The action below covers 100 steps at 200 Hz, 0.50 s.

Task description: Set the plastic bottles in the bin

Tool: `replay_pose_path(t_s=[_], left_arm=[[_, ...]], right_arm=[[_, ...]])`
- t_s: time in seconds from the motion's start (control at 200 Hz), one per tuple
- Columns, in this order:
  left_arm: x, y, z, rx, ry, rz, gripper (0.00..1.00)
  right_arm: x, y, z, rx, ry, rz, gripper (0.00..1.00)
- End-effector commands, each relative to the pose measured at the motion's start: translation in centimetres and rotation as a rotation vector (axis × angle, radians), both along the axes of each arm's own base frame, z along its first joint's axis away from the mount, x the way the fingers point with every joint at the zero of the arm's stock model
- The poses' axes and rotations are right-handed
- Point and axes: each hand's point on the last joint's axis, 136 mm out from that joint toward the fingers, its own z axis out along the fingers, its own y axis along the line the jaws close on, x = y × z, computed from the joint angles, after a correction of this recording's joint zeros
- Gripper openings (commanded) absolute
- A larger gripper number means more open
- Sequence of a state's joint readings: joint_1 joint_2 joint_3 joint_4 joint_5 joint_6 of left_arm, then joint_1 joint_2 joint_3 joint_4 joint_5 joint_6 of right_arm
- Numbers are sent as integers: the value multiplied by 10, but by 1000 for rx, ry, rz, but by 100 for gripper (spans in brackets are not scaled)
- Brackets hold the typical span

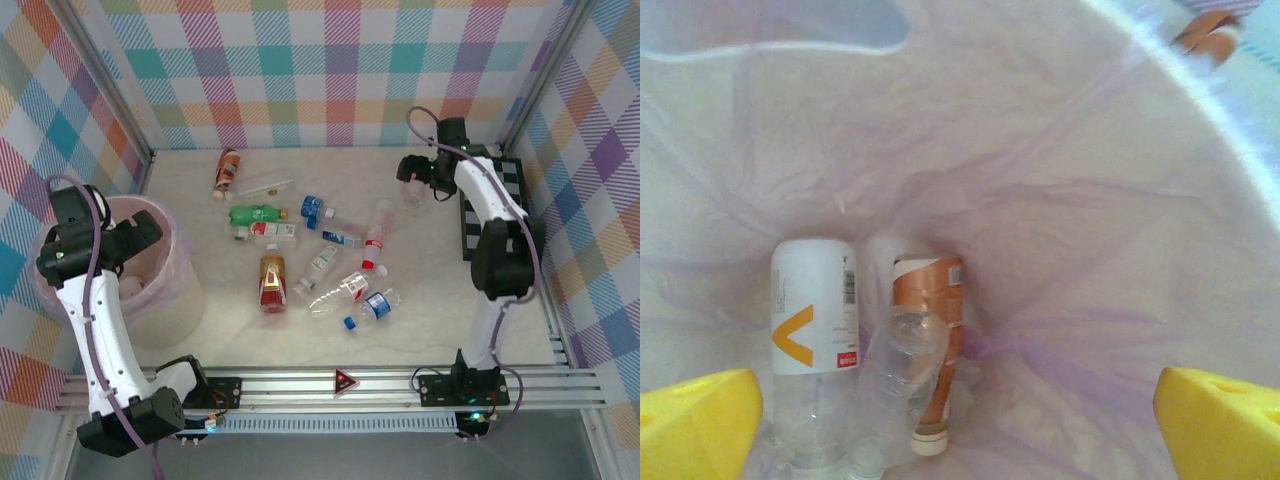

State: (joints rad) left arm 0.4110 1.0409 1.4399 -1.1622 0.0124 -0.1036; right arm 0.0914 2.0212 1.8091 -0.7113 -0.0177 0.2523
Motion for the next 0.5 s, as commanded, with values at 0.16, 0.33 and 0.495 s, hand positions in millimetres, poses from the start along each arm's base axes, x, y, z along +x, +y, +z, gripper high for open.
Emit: replay_pose_path(t_s=[0.16,0.33,0.495], left_arm=[[-25,-35,47,-43,-116,-91,100],[-22,-63,72,-142,-247,-162,100],[-18,-84,86,-215,-327,-217,100]], right_arm=[[17,-5,-70,-33,216,-45,94],[14,-1,-93,-8,267,-51,87],[12,-2,-101,-9,277,-62,79]])
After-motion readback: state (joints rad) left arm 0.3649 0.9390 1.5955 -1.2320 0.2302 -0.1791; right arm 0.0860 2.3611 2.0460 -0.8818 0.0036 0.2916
